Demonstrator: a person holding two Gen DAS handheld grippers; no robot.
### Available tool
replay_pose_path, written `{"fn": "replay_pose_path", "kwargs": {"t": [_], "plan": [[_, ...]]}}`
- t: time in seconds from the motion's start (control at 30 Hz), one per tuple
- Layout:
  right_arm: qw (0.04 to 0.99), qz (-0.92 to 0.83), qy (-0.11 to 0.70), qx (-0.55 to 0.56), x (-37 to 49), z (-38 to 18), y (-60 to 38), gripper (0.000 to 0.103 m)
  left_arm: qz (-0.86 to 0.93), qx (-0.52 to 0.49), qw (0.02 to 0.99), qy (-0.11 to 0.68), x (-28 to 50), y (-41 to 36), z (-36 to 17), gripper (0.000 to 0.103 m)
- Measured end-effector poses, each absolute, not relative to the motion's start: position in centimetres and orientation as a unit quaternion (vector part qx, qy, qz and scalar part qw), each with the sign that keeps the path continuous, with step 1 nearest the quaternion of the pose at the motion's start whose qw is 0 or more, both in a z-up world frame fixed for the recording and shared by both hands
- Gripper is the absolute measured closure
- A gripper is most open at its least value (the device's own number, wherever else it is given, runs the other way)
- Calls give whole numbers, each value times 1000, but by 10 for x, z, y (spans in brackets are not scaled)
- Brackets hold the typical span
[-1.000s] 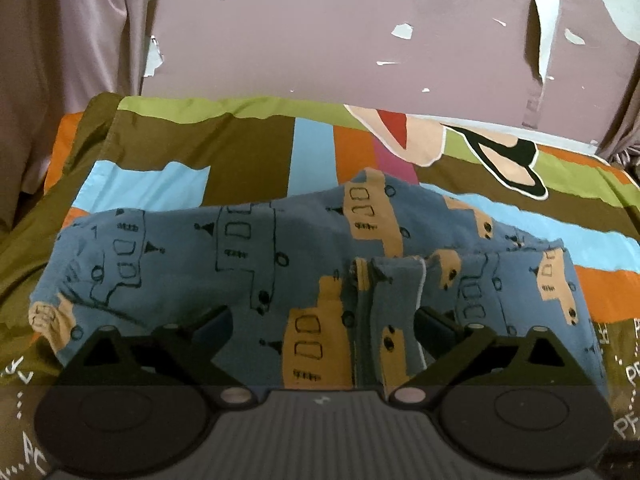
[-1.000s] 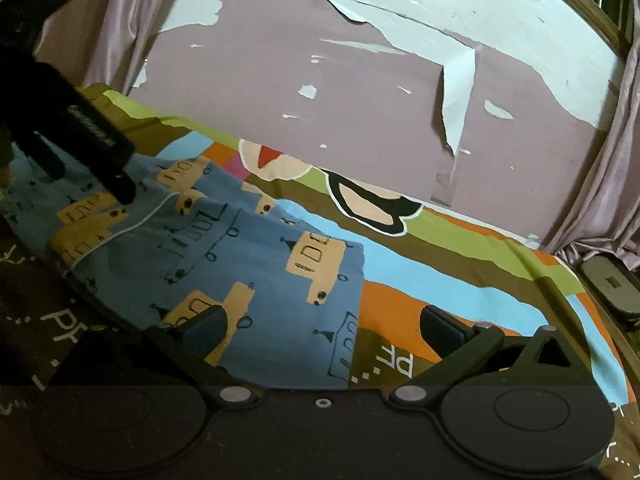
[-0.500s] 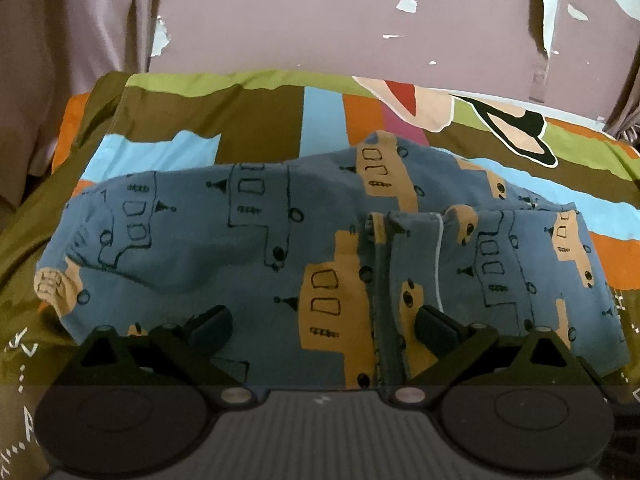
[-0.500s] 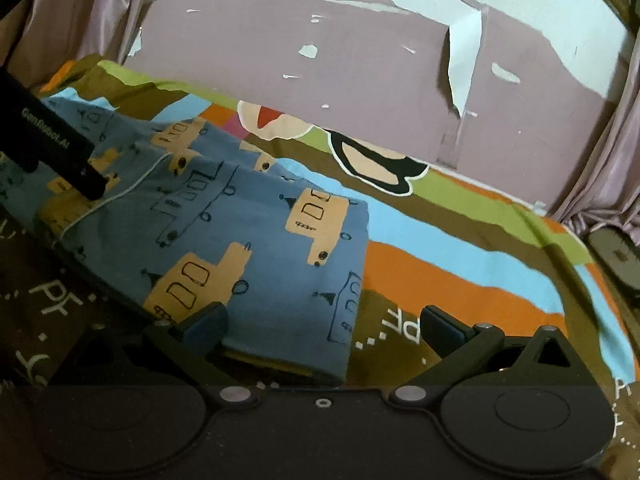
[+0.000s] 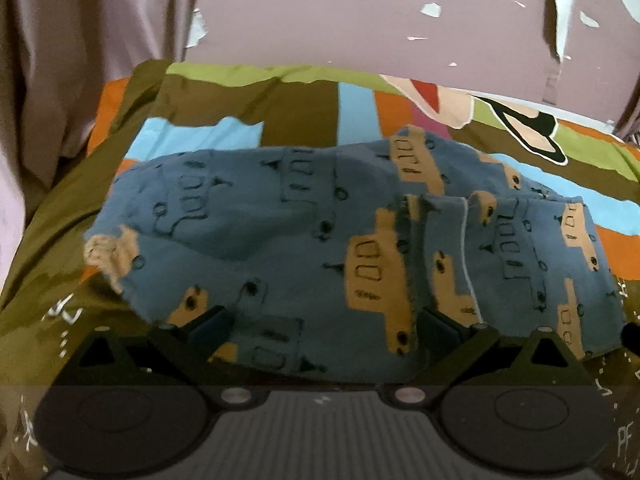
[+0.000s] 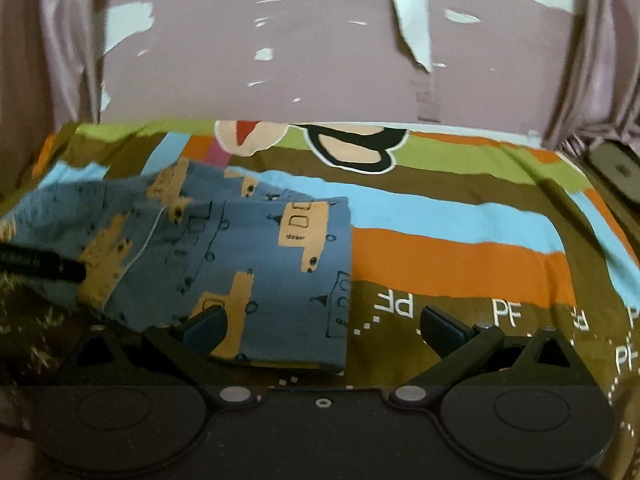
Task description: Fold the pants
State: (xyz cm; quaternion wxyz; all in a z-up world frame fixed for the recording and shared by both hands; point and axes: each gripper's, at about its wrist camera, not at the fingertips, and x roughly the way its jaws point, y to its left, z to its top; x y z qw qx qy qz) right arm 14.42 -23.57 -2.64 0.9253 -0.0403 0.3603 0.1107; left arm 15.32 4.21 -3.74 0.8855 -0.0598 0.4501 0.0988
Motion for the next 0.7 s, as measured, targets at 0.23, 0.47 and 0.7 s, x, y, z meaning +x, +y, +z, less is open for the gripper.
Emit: {"fn": "replay_pose_path", "kwargs": {"t": [0.23, 0.47, 0.7], "plan": [[926, 100, 363, -22, 147, -20, -244, 1, 105, -87, 890, 434, 139, 51, -27, 1], [926, 103, 363, -26, 149, -20, -242, 1, 84, -68, 904, 413, 138, 37, -17, 0], [925, 103, 366, -30, 148, -22, -240, 1, 65, -40, 902, 424, 142, 17, -22, 0]]}}
